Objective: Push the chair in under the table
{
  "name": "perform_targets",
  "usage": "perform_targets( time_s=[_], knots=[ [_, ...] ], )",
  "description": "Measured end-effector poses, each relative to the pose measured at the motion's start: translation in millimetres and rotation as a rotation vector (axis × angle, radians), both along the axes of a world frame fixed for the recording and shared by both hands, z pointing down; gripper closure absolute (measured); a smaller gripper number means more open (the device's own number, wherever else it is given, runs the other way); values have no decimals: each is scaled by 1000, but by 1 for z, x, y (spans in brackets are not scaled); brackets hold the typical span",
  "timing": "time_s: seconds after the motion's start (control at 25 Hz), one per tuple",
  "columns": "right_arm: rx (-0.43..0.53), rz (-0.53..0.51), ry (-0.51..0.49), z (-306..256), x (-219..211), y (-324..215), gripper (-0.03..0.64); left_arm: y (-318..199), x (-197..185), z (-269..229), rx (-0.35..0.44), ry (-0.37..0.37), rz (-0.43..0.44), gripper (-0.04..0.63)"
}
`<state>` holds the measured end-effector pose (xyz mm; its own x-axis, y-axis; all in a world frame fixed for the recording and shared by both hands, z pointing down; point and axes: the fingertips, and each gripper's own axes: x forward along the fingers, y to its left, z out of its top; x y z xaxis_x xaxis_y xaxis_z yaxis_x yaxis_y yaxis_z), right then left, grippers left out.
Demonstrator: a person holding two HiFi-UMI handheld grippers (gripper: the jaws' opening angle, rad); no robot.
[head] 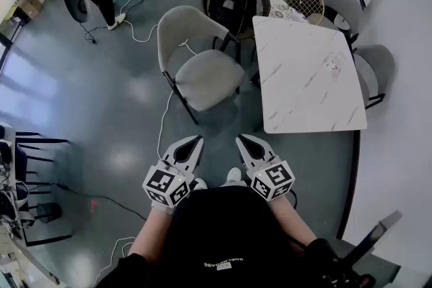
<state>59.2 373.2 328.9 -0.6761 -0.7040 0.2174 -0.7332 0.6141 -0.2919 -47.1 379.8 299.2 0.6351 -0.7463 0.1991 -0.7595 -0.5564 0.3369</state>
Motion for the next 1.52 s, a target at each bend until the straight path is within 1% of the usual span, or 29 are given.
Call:
perform_targets(
  time_s=[0.16,0.52,0.76,0.92,1.04,1.28,1.52],
  knots=[
    [-7,1,-2,4,13,-5,604,-5,13,4,-10,5,2,589],
    [-16,-2,-24,5,42,-19,603,-18,46,6,-19,-31,14,589],
    [-24,-18,-48,7,67,-24,603,-22,72,11,-33,-57,-7,589],
    [-48,-27,-77,14,84,-29,603,-25,92,14,-39,-79,-30,589],
    [-71,-43,-96,21,88,-31,603,-26,100,19,-52,-96,-48,589],
    [-85,-84,-86,32,83,-44,603,-38,103,32,-77,-102,-60,589],
    [-111,-89,-57,44,62,-76,603,-72,79,46,-102,-81,-60,589]
  ],
)
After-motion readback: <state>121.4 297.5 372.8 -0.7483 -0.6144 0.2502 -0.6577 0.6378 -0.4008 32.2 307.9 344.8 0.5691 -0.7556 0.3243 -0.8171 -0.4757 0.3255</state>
